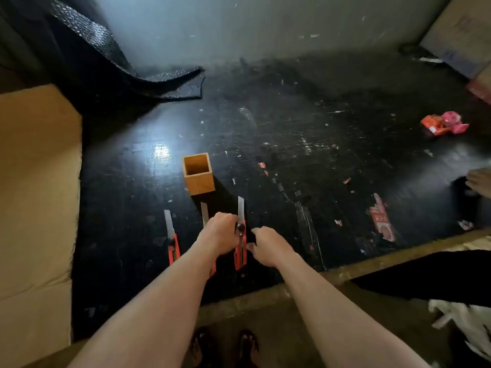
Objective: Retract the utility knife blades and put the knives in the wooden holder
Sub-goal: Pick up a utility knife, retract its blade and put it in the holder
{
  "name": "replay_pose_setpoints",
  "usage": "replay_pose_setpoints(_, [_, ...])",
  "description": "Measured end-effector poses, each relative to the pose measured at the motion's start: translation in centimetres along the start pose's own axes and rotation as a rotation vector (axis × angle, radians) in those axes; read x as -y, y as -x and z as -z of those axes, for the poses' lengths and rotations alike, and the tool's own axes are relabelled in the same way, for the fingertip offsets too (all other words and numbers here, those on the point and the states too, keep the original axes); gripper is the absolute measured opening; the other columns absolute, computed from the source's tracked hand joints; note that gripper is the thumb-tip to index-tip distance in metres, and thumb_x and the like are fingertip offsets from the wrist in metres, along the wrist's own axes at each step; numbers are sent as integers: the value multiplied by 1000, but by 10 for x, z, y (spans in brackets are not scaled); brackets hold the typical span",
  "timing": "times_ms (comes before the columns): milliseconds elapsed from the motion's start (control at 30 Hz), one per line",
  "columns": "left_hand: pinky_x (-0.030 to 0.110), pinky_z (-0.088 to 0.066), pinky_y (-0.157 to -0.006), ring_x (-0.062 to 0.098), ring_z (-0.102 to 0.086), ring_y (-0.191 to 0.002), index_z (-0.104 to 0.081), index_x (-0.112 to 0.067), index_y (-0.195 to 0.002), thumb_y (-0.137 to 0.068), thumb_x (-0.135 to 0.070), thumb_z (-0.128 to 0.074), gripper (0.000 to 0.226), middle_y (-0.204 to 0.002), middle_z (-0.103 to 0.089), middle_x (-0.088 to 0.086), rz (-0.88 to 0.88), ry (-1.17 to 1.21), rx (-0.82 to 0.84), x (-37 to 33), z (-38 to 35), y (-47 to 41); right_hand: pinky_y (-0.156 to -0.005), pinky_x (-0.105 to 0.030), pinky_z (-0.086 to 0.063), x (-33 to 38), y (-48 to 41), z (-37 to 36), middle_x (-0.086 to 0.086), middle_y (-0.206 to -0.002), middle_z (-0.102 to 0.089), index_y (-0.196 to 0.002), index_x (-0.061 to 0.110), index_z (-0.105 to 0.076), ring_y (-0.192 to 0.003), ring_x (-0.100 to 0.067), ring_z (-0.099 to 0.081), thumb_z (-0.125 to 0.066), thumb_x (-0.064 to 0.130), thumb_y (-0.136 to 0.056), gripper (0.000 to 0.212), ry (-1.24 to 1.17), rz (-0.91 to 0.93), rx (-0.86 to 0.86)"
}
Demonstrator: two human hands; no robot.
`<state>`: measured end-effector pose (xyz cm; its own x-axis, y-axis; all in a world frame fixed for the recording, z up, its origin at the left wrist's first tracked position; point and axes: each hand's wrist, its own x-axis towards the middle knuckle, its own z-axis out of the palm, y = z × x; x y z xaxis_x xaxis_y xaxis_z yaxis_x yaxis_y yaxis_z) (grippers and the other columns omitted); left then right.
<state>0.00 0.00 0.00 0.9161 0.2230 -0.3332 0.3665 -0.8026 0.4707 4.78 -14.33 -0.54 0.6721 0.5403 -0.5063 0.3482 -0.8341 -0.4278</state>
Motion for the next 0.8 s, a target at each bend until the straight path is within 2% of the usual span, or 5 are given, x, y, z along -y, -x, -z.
replay_pose_setpoints(167, [40,-65,-78,18,-72,-83,-74,-13,-107,-96,-16,-65,15,-92,-73,3,184,142,-1,0,-25,-5,-105,-46,-50,-8,-6,-17,-9,-142,-54,-145,17,-52,-126,-29,-59,-56,28,-102,45,-104,-25,-32])
replay_pose_setpoints(267, [39,-62,-90,20,-72,-100,-72,-13,-118,-94,-11,-69,25,-106,-76,5,269,295,-92,0,-36,-8,-96,-45,-56,-9,-10,-30,-4,-129,-60,-136,20,-60,-112,-22,-64,-56,24,-100,36,-248,-49,-109])
replay_pose_setpoints(367, [34,-57,-97,20,-68,-115,-65,-11,-131,-91,-2,-71,41,-120,-73,5,336,428,-139,0,-44,-9,-81,-37,-61,-11,-12,-38,2,-101,-71,-118,21,-65,-89,-12,-70,-57,20,-100,20,-408,-103,-148])
replay_pose_setpoints(533, [34,-60,-94,17,-70,-111,-67,-15,-126,-89,2,-72,41,-118,-74,4,377,599,-184,-3,-43,-7,-78,-30,-60,-15,-11,-30,10,-97,-67,-117,25,-62,-89,-7,-68,-62,15,-98,21,-623,-135,-161])
replay_pose_setpoints(800, [31,-61,-83,13,-71,-101,-70,-22,-114,-87,-2,-76,34,-106,-73,-6,256,772,-345,-23,11,10,-85,-37,-63,3,-1,20,0,-102,-74,-117,14,-67,-93,-13,-74,-67,5,-94,25,-816,-9,-241])
